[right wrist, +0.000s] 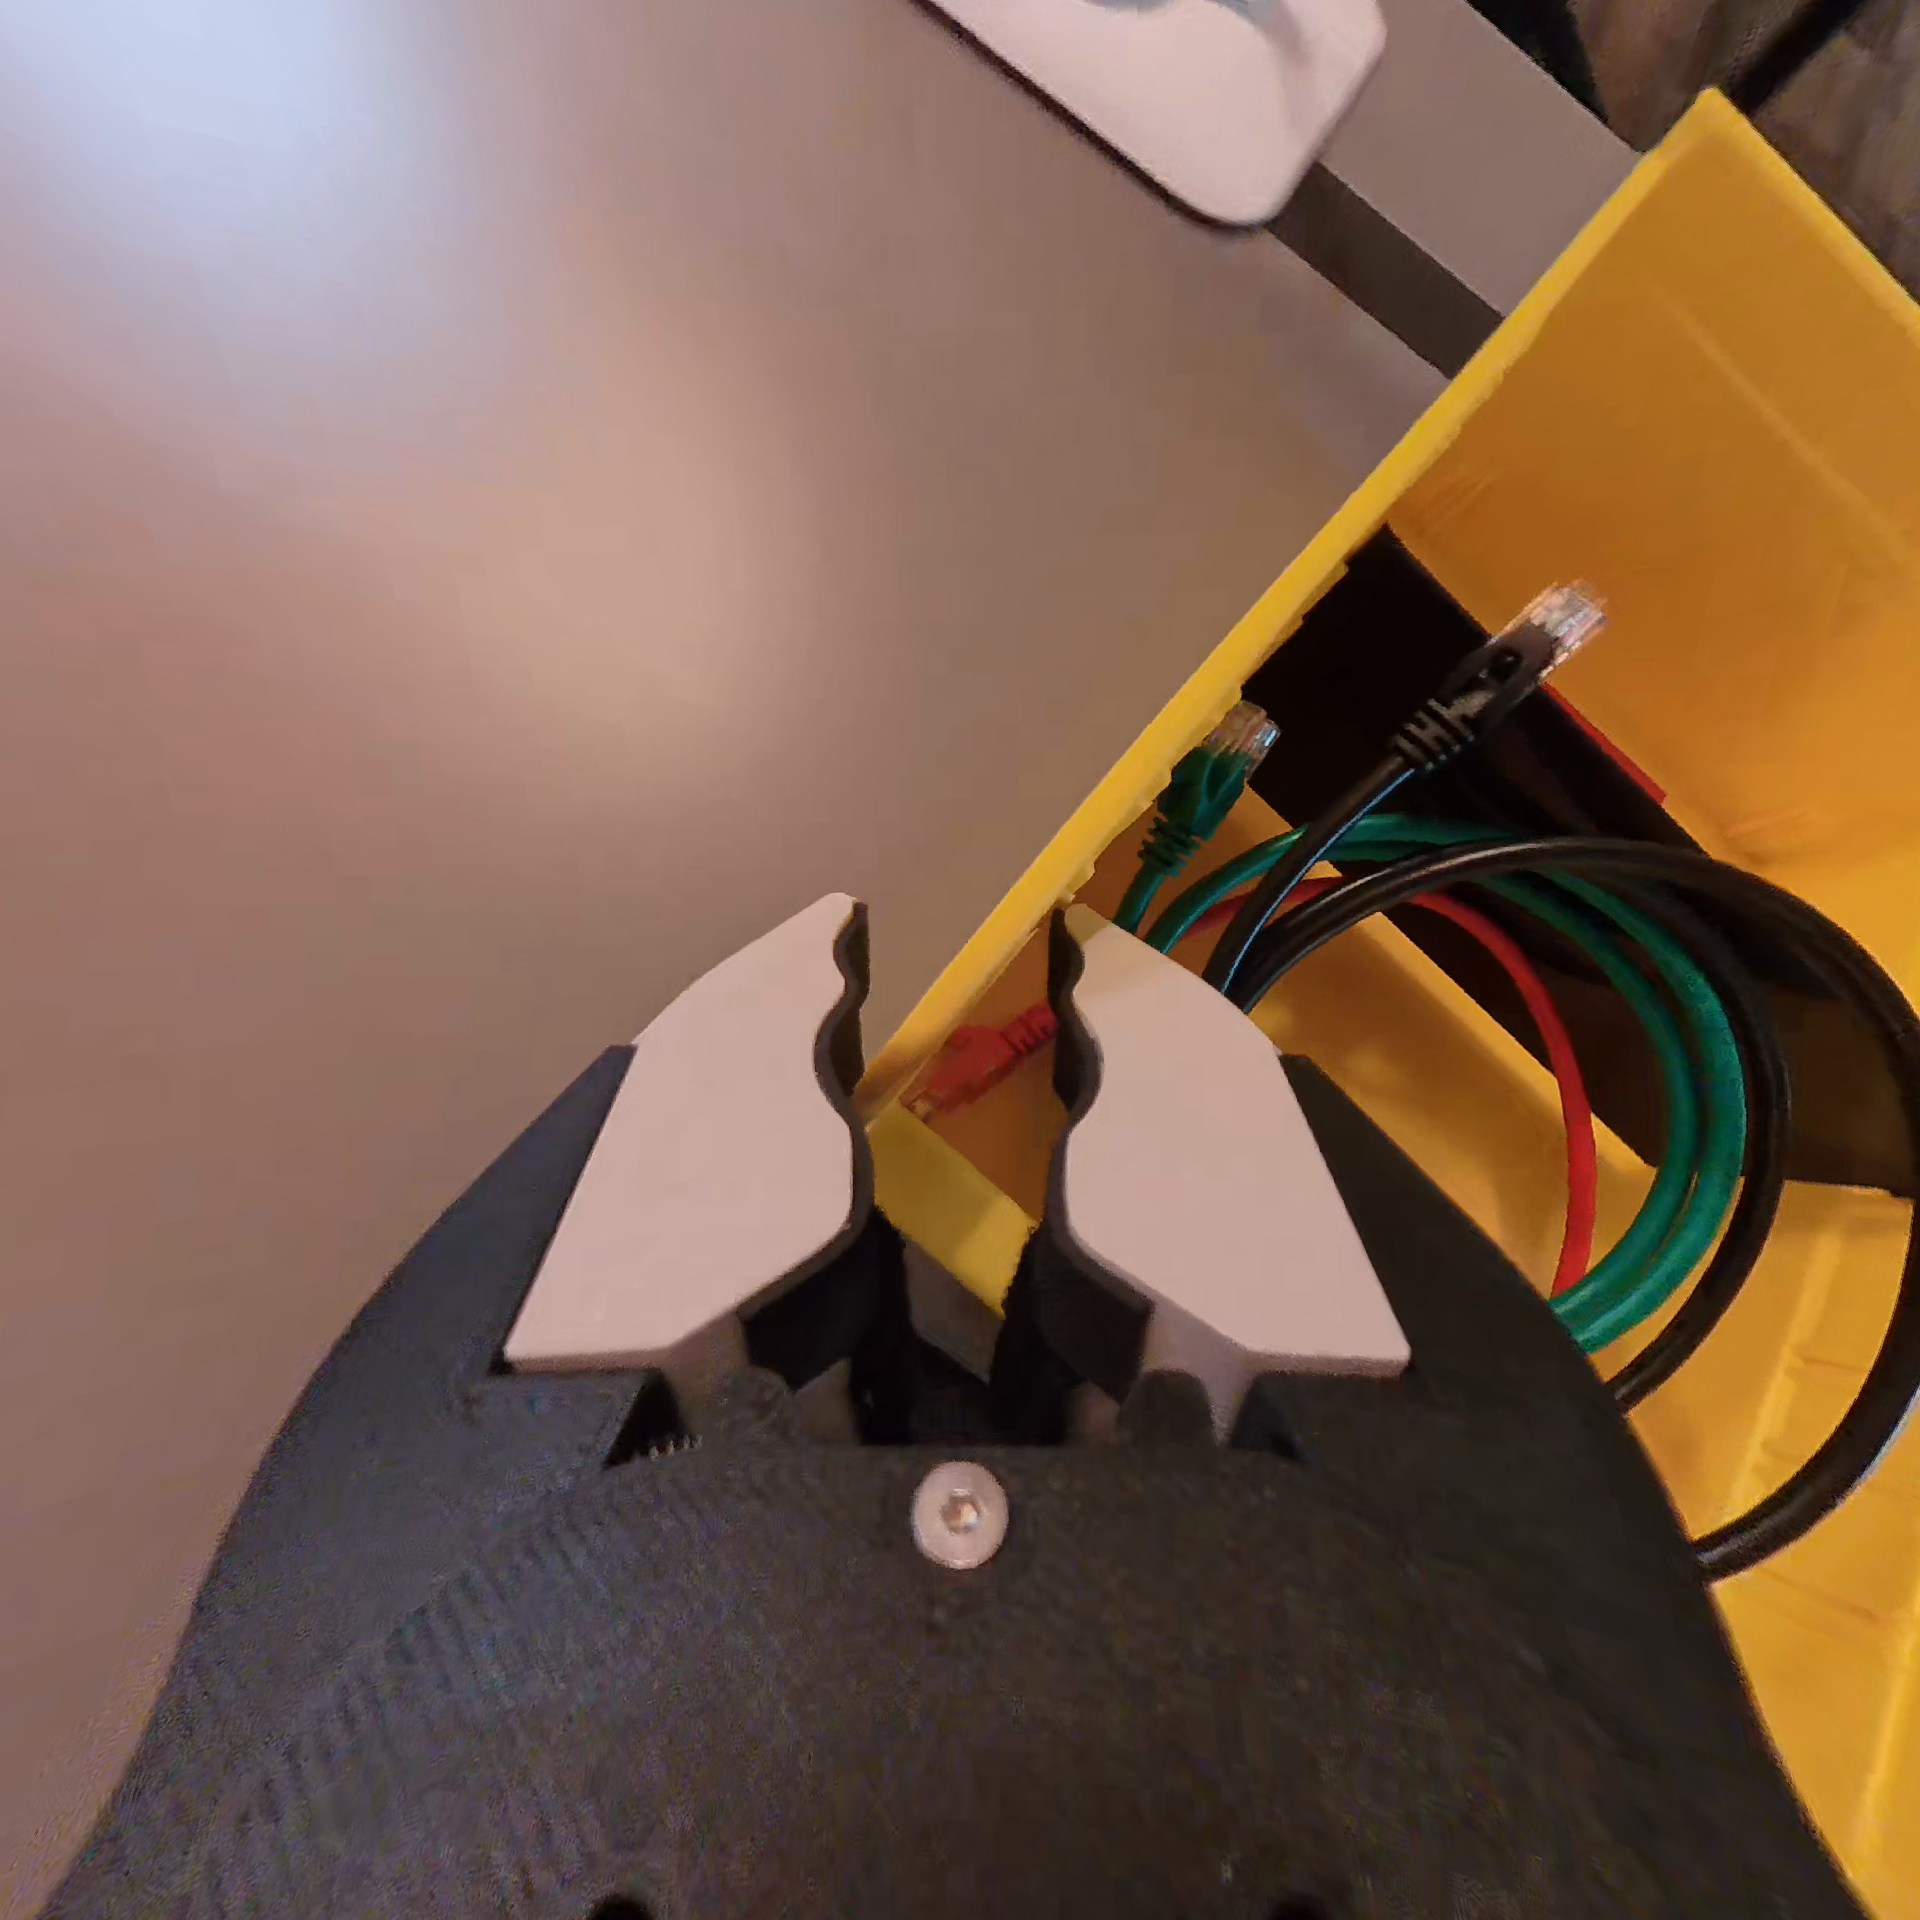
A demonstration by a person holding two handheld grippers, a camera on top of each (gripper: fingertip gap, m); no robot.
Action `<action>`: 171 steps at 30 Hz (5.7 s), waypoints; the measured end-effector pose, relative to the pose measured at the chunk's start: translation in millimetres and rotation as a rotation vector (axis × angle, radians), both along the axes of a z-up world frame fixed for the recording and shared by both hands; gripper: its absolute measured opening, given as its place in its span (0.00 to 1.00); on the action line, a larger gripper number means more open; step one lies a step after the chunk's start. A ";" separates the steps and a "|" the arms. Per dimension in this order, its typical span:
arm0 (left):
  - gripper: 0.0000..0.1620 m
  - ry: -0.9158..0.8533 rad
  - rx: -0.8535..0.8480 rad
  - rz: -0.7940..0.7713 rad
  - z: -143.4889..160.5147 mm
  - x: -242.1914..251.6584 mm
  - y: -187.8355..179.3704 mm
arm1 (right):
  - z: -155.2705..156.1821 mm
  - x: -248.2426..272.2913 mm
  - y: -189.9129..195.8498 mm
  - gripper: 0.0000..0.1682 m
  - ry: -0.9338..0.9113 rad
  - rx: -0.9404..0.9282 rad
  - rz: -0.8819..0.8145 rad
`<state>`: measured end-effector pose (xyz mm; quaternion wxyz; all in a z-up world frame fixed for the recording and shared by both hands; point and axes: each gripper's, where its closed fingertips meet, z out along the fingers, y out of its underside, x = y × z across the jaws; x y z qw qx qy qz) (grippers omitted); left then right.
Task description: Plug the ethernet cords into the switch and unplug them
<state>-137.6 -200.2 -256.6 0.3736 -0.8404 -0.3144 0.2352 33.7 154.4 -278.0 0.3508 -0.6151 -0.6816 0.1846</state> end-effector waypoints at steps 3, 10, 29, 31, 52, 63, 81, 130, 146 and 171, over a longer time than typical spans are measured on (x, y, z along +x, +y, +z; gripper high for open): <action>0.24 0.006 0.049 -0.004 1.6 -0.5 3.7 | 0.1 -20.9 -35.8 0.21 -0.006 0.007 0.091; 0.26 0.012 0.105 -0.015 3.1 1.8 4.3 | 1.3 -59.6 -115.1 0.19 0.009 0.013 0.267; 0.32 0.202 0.331 0.141 74.8 3.5 -116.2 | 3.0 -120.4 -267.5 0.20 0.000 0.053 0.577; 0.32 0.234 0.342 0.229 77.6 -3.4 -144.4 | 3.4 -126.4 -279.2 0.20 0.021 0.032 0.608; 0.43 0.151 0.396 0.427 -4.3 -53.6 -206.9 | 44.7 -115.0 -386.4 0.34 0.341 -0.173 0.788; 0.03 0.260 0.371 0.437 11.2 -50.1 -208.3 | 13.9 -141.5 -388.2 0.08 0.223 -0.088 0.776; 0.03 0.638 0.603 0.218 176.4 25.4 -52.4 | 162.5 -54.2 -250.2 0.07 0.634 0.170 0.608; 0.40 0.060 0.312 -0.710 31.8 165.8 325.5 | 38.6 136.1 96.5 0.25 0.484 0.043 -0.056; 0.25 0.138 -0.281 -0.592 -34.8 75.1 201.7 | 0.7 30.1 5.9 0.35 -0.024 0.075 0.405; 0.25 0.156 -0.428 -0.500 -47.1 13.2 9.1 | -26.8 114.9 88.8 0.22 -0.208 0.216 0.324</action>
